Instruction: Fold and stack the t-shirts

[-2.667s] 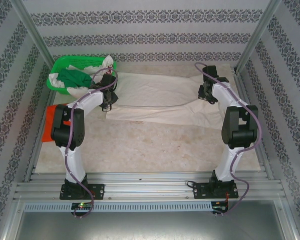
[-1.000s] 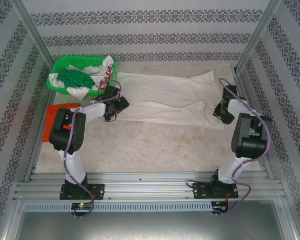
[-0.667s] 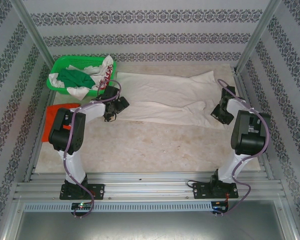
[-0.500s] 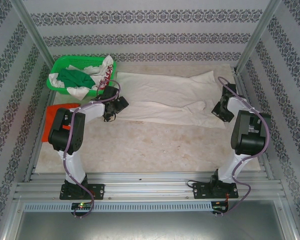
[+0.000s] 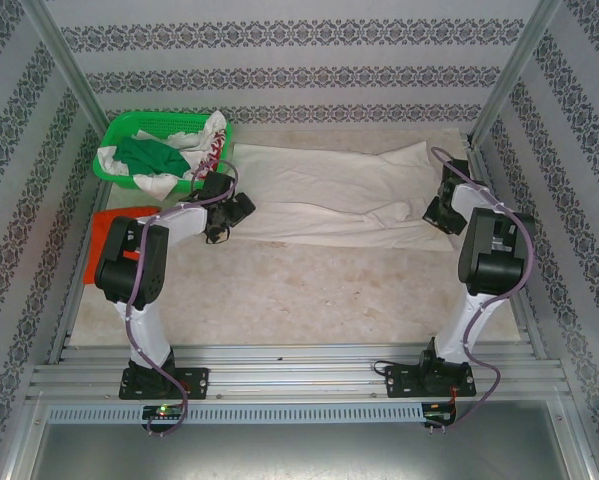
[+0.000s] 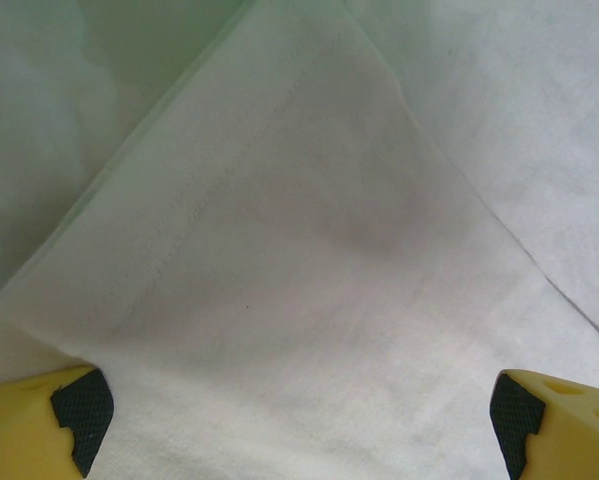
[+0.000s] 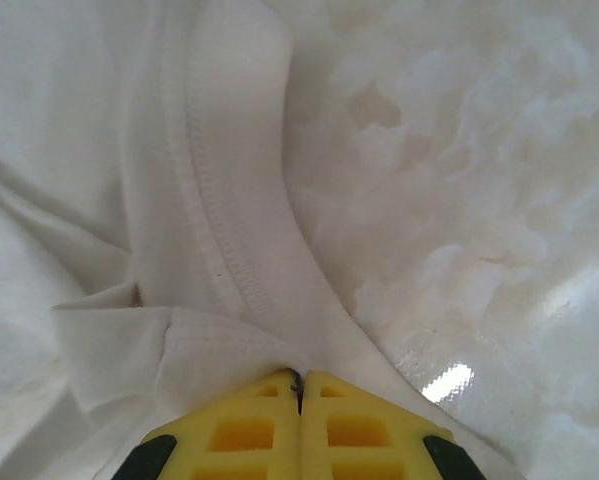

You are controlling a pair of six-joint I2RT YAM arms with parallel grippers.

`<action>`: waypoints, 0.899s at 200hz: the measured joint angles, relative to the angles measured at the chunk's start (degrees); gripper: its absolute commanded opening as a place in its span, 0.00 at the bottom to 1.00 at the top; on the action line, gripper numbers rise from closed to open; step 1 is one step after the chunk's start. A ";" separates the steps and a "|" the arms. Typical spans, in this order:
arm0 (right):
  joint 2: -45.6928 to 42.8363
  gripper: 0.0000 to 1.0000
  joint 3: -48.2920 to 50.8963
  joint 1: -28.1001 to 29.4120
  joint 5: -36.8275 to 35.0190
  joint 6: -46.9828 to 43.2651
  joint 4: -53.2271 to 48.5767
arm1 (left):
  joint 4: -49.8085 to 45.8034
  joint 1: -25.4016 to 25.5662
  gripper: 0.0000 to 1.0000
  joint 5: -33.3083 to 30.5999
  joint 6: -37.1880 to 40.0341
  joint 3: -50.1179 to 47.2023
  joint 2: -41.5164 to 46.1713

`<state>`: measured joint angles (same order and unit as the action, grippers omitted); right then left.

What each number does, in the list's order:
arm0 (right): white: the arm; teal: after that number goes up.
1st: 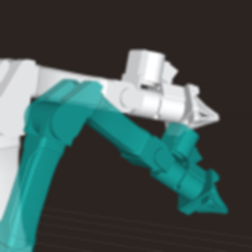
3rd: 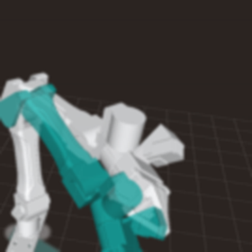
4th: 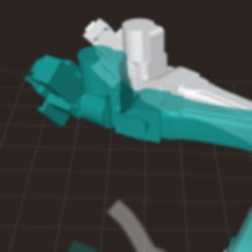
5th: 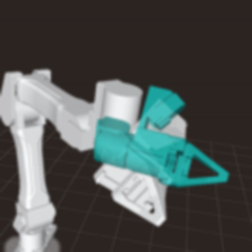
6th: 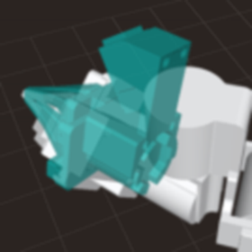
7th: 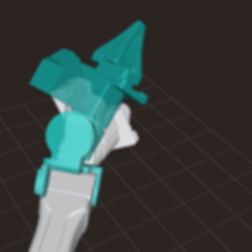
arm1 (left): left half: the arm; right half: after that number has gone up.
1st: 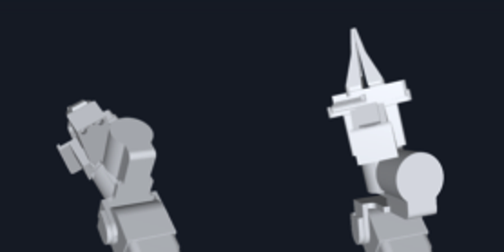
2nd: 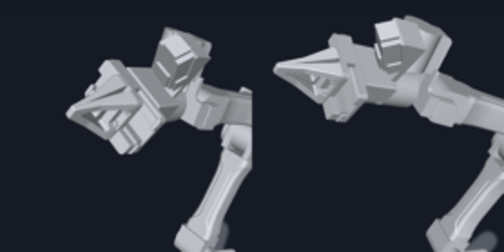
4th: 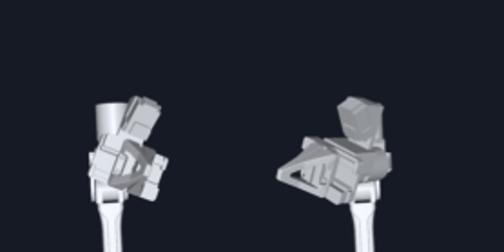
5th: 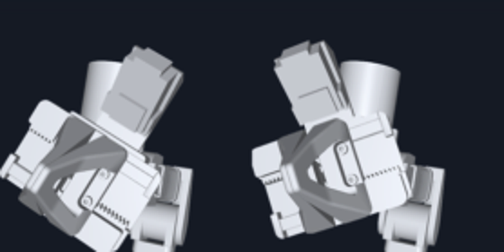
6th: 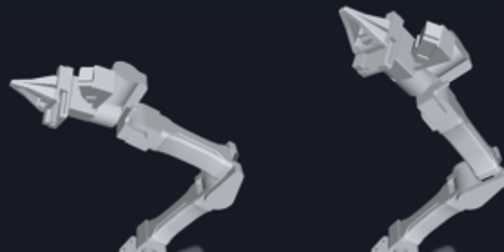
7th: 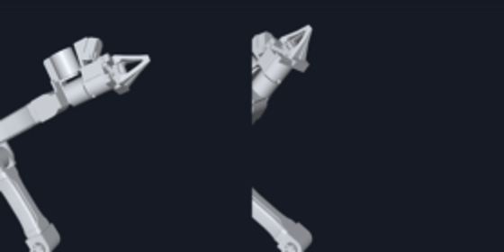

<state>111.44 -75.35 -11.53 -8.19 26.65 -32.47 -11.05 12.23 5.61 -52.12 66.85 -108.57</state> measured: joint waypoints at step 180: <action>-10.78 0.58 16.87 2.78 9.75 9.07 9.42 | 0.66 -0.74 1.00 0.98 0.07 -0.76 0.52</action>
<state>100.66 -58.48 -8.75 1.56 35.73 -23.05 -10.39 11.49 6.59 -52.05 66.08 -108.05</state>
